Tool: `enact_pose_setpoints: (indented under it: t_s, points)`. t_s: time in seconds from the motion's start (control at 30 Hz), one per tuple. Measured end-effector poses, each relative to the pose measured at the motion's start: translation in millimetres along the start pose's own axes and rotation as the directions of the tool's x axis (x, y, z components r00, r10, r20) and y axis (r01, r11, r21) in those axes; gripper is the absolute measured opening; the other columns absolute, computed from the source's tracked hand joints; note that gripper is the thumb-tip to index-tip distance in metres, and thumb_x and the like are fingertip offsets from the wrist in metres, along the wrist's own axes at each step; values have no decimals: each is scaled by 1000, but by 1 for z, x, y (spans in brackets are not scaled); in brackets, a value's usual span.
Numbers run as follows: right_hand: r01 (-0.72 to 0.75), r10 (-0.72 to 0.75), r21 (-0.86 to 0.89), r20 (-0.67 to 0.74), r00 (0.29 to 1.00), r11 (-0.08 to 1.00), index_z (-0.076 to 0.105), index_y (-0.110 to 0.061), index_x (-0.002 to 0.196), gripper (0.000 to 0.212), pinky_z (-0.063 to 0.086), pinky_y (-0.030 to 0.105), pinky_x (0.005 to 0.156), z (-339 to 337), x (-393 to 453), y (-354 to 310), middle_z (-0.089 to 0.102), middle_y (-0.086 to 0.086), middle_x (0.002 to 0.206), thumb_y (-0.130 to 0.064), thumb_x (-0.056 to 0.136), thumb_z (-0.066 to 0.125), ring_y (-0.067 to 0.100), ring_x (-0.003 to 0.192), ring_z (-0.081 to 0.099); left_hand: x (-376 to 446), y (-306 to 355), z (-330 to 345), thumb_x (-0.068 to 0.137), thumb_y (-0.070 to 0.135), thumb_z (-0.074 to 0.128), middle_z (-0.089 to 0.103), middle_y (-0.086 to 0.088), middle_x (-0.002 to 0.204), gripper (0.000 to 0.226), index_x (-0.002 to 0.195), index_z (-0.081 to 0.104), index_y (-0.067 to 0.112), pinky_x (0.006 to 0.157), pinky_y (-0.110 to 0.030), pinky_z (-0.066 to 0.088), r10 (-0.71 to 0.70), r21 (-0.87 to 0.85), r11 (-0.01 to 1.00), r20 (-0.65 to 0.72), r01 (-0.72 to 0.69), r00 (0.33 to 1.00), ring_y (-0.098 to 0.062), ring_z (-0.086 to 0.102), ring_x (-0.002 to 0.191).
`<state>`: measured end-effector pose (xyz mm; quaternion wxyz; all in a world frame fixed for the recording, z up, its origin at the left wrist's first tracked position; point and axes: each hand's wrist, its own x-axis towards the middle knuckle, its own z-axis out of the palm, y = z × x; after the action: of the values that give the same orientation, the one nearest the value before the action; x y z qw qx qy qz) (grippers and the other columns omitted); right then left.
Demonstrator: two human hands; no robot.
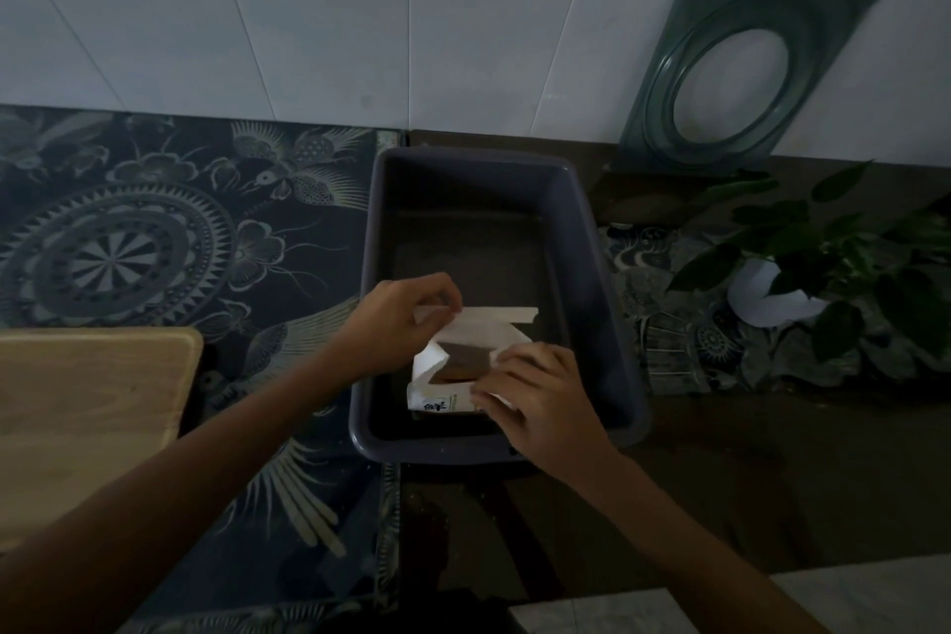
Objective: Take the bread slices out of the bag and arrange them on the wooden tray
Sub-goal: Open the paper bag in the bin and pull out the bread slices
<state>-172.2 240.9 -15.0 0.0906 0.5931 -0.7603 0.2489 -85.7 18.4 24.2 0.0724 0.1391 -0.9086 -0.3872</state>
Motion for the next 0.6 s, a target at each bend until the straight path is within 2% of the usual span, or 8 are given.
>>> enact_pose_setpoints:
  t_s: [0.1,0.2,0.3,0.37,0.43,0.5,0.6]
  points:
    - [2,-2,-30,-2,1000,1000,77,-23,93,12,38,37,96,-8,-7,-6,76,-10,97,-31,95,68,16,114,61,-1,0,0,95,11,58,70,9,88,22,87,71,28,71,-25,52,12,17,1000,-74,-11,997,-7,65,77]
    - [15,-15,-24,26,1000,1000,78,-24,94,12,38,37,98,-11,-15,-13,77,-10,98,-30,95,68,15,118,62,-2,0,-1,93,6,59,69,9,92,25,91,79,22,75,-13,45,11,16,1000,-117,-10,993,-5,63,82]
    - [33,-32,-11,49,998,999,78,-24,92,13,39,35,101,-12,-22,-19,77,-9,97,-29,96,67,13,110,67,-4,1,0,91,12,63,67,13,99,22,104,77,23,78,-20,42,29,64,998,-124,-21,992,-6,57,89]
    - [37,-37,-9,75,997,999,79,-23,93,14,40,33,104,-13,-26,-21,78,-8,95,-29,97,66,11,99,70,-6,0,2,88,18,67,64,10,110,28,115,72,25,83,-25,40,23,108,994,-86,-14,996,-9,52,96]
    - [33,-32,-8,98,995,999,79,-22,94,16,42,32,106,-16,-29,-23,78,-7,94,-29,98,65,11,94,71,-10,0,2,84,20,72,61,6,120,42,125,65,25,87,-28,43,25,117,993,-27,-22,999,-13,52,105]
    - [22,-20,-17,106,994,1000,80,-20,94,18,43,34,109,-20,-31,-23,79,-5,94,-29,98,65,10,93,71,-15,1,0,82,19,73,57,4,126,53,133,58,24,90,-34,51,37,95,995,38,-41,999,-18,52,112]
    - [-3,3,1,100,995,1000,80,-20,92,21,42,35,112,-28,-27,-23,80,-6,94,-30,99,63,8,92,72,-23,4,-5,79,30,72,50,9,130,65,140,50,26,96,-36,51,59,68,995,132,-68,989,-16,49,118]
